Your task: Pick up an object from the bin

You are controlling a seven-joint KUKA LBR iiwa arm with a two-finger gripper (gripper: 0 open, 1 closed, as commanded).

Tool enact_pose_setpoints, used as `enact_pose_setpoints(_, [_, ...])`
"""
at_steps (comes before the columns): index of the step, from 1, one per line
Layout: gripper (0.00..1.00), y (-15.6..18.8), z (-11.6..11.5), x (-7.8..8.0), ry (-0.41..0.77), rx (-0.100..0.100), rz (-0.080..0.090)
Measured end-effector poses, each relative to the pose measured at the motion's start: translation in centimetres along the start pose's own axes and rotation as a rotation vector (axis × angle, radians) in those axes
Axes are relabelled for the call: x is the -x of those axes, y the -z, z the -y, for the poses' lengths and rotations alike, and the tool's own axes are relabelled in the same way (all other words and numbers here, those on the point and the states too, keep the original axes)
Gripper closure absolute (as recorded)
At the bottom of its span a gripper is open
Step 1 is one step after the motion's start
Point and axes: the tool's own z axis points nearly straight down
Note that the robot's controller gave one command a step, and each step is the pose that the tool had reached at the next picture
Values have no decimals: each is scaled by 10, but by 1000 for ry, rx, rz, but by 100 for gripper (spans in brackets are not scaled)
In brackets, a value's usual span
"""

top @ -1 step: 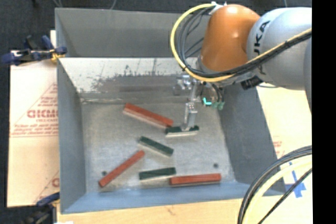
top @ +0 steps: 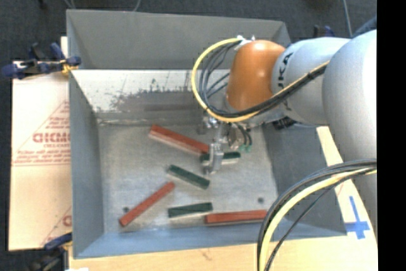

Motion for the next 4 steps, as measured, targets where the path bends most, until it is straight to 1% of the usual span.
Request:
enact_pose_setpoints(1, [100,5,0,2,0,0,8])
enact_pose_setpoints(2, [100,6,-10,25,632,-4,9])
enact_pose_setpoints(3, [100,88,-29,4,873,-6,13])
enact_pose_setpoints(4, [100,33,-50,-71,1087,1,0])
